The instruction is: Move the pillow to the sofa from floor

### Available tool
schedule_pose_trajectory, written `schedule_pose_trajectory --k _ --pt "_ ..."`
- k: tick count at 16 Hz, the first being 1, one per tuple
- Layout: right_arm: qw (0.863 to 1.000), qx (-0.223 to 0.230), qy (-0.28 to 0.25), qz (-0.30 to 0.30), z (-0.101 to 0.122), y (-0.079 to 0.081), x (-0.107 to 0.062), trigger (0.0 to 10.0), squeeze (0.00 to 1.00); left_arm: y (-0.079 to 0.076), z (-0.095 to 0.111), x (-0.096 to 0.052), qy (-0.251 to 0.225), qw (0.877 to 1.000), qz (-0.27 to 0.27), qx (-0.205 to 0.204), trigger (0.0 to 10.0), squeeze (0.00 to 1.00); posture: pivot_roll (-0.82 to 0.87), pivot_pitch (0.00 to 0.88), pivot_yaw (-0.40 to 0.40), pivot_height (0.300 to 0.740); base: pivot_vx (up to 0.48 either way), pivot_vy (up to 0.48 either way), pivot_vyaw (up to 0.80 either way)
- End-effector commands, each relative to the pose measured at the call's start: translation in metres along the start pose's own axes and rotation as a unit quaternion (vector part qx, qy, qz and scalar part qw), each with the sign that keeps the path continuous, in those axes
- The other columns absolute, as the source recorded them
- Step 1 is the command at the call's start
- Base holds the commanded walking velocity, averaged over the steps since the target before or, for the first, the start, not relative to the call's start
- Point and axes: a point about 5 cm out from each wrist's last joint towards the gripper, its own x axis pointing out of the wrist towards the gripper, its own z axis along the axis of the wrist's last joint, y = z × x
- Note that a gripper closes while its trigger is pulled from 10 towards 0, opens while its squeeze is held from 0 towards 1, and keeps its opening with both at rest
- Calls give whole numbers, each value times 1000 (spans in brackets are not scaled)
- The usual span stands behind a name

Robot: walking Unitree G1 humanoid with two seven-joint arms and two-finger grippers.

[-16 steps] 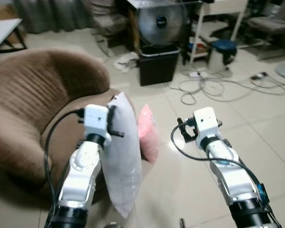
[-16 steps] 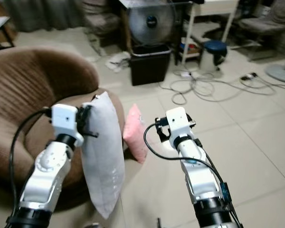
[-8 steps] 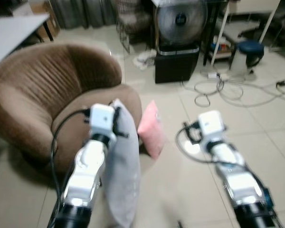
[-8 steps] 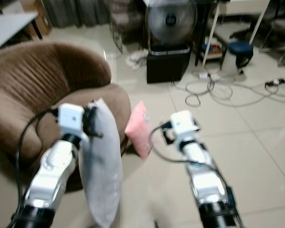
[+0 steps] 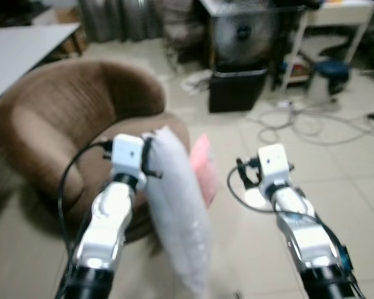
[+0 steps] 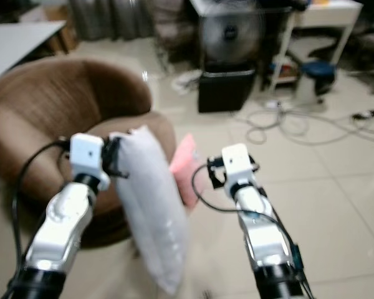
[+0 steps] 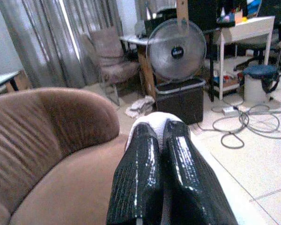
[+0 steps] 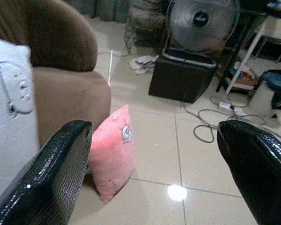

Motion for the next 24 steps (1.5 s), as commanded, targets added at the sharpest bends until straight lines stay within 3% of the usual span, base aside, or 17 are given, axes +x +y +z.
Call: schedule_pose_trajectory --k 1,15,19,24 --pt "1000 -1 -9 -1 5 -3 2 10000 0 1 14 4 -35 999 3 -2 10000 0 53 0 73 740 319 0 0" --pt "999 -23 -23 16 10 4 9 10000 0 7 17 7 -42 999 7 2 10000 0 61 0 74 740 392 0 0" --pt "999 -24 -24 18 10 4 9 10000 0 7 16 6 -43 999 6 5 10000 0 61 0 74 740 421 0 609" --pt "999 -21 -24 21 8 7 11 10000 0 9 14 3 -42 999 9 9 10000 0 80 0 64 740 420 0 0"
